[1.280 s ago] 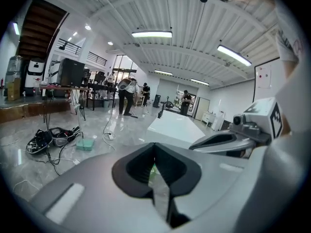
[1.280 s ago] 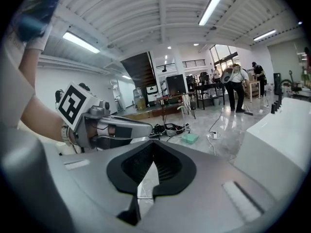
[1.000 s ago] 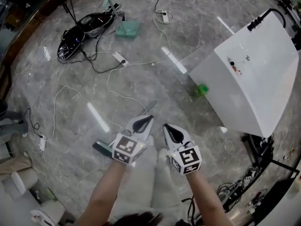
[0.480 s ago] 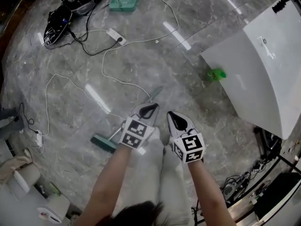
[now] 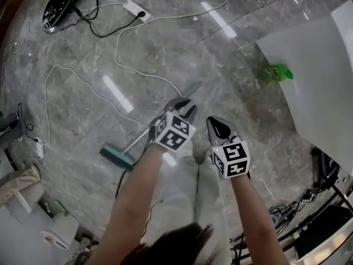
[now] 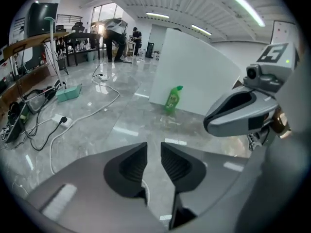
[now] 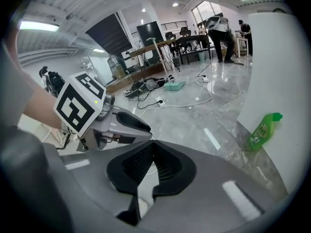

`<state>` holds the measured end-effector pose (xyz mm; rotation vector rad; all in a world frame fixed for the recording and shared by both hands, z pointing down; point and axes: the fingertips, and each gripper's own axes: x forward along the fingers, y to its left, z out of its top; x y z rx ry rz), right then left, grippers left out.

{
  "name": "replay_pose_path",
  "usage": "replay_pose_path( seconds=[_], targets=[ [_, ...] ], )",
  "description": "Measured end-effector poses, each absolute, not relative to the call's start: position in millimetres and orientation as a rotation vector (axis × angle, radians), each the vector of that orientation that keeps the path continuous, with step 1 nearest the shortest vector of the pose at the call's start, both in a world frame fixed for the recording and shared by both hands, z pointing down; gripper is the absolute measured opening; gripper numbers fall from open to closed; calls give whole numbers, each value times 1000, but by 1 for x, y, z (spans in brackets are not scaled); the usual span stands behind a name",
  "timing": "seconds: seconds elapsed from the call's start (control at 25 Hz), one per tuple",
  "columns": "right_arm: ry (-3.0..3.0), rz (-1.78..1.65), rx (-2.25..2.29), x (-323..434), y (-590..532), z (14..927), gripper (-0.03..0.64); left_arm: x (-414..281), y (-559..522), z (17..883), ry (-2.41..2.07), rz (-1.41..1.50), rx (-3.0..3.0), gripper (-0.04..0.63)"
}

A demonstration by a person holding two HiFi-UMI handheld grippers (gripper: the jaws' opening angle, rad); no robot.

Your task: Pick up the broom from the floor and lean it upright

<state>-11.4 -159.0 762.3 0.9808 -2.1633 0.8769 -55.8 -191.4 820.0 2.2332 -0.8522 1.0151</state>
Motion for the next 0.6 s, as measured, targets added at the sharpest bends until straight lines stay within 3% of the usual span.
replay_pose_path(
  seconds=[0.28, 0.6],
  targets=[
    [-2132, 906, 941, -3, -163, 835, 2, -50, -196, 909, -840, 1168, 2129, 124],
    [-2142, 849, 861, -6, -182, 892, 2, -56, -207, 992, -870, 1307, 2054, 124]
  ],
)
